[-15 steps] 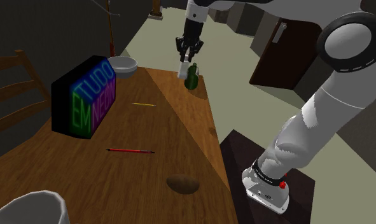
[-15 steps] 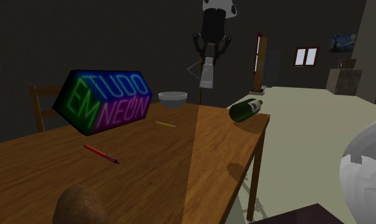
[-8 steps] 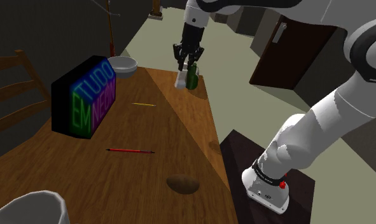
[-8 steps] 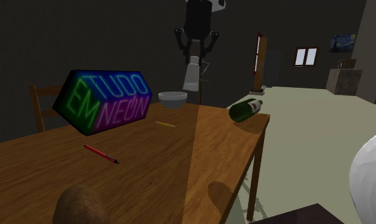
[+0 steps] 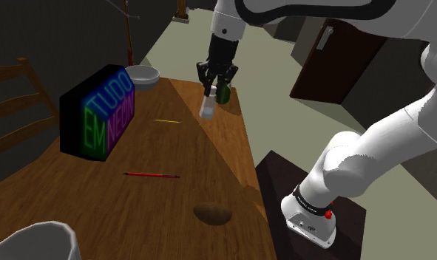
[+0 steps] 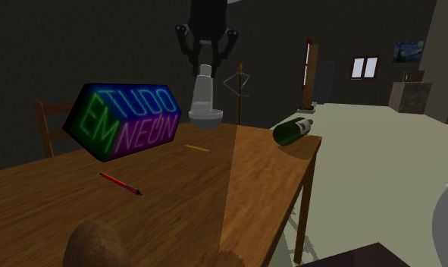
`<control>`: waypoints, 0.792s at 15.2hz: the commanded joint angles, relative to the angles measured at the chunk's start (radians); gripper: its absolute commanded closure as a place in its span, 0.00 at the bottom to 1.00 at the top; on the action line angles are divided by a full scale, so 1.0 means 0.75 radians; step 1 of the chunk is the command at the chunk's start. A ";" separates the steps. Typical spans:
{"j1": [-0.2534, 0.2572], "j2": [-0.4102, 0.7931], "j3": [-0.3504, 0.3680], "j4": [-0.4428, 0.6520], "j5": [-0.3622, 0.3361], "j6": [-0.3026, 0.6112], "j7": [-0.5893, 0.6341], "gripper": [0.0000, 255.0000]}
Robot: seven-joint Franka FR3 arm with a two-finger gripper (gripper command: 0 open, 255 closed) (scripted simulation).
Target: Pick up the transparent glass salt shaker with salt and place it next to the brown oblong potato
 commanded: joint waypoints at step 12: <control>0.160 -0.174 0.281 -0.117 0.134 0.007 0.388 1.00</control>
